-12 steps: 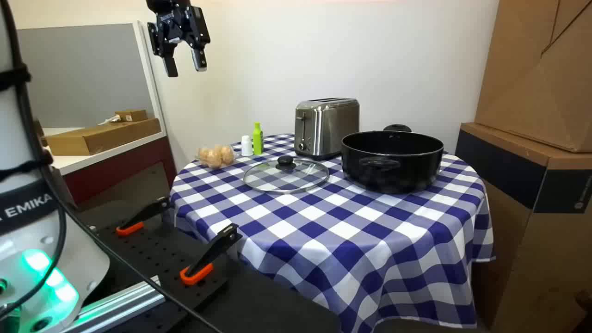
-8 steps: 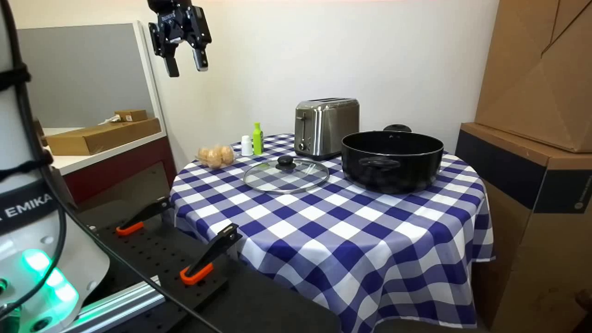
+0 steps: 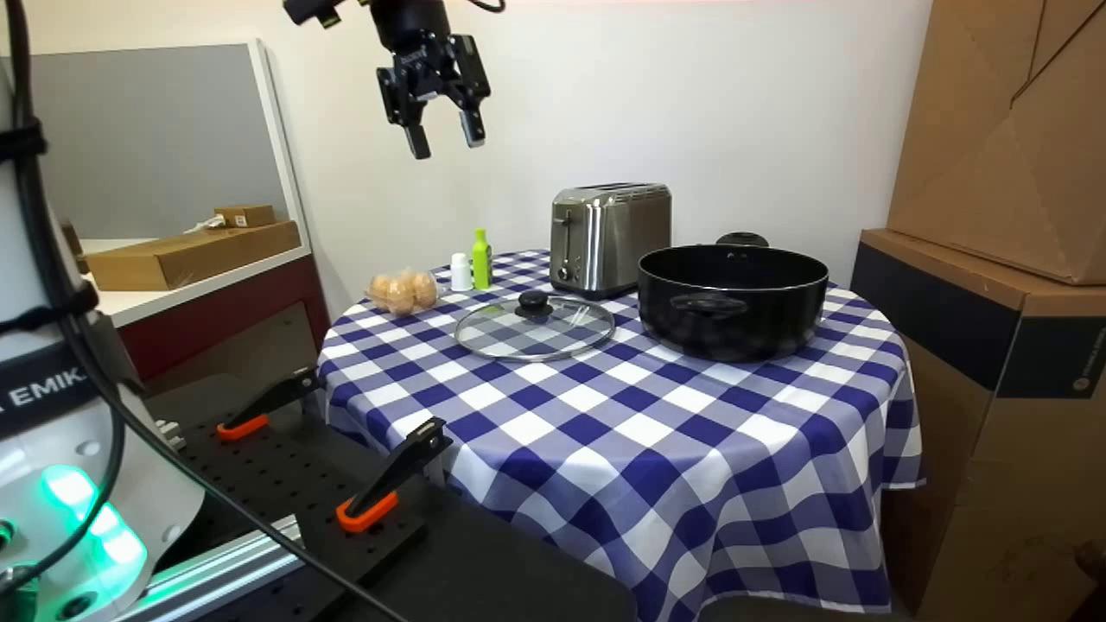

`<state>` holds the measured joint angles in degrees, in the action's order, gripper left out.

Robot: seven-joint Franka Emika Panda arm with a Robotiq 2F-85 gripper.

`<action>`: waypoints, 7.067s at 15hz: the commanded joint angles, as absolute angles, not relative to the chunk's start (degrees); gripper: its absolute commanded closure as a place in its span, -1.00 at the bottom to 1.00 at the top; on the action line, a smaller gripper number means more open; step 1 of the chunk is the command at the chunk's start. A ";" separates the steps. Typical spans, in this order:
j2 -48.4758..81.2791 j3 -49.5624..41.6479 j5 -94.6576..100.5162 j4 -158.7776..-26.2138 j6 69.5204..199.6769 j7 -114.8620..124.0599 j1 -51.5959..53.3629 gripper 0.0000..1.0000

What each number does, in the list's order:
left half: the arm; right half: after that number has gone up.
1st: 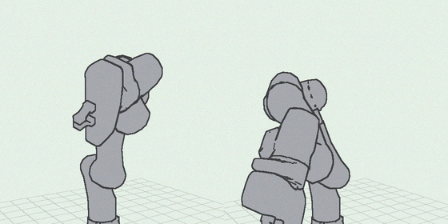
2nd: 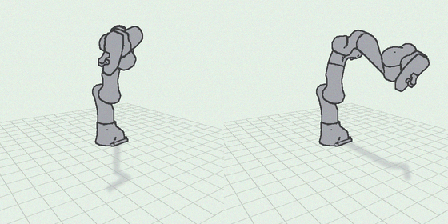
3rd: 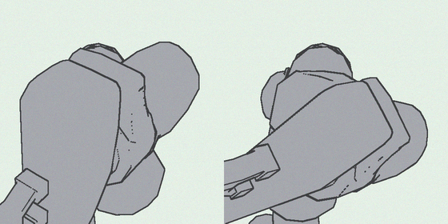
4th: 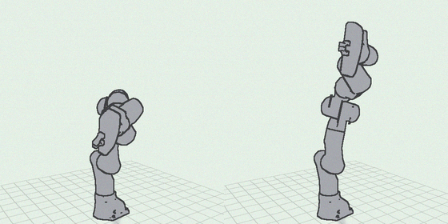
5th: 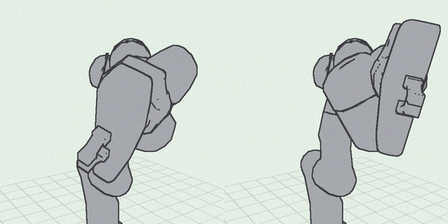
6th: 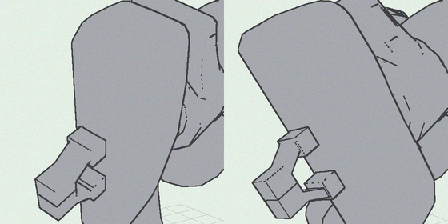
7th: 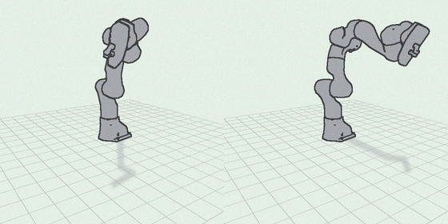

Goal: Put the lid over the pot

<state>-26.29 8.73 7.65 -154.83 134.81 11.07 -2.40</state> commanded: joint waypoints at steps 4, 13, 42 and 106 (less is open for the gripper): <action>-2.96 6.62 15.05 -139.12 141.57 10.25 -4.12 -1.00; 16.28 3.26 13.04 -123.97 138.68 5.66 0.25 -1.00; 30.26 -1.69 14.37 -116.94 129.96 4.67 5.61 0.33; 26.42 0.30 12.02 -115.35 121.13 -4.38 2.78 0.51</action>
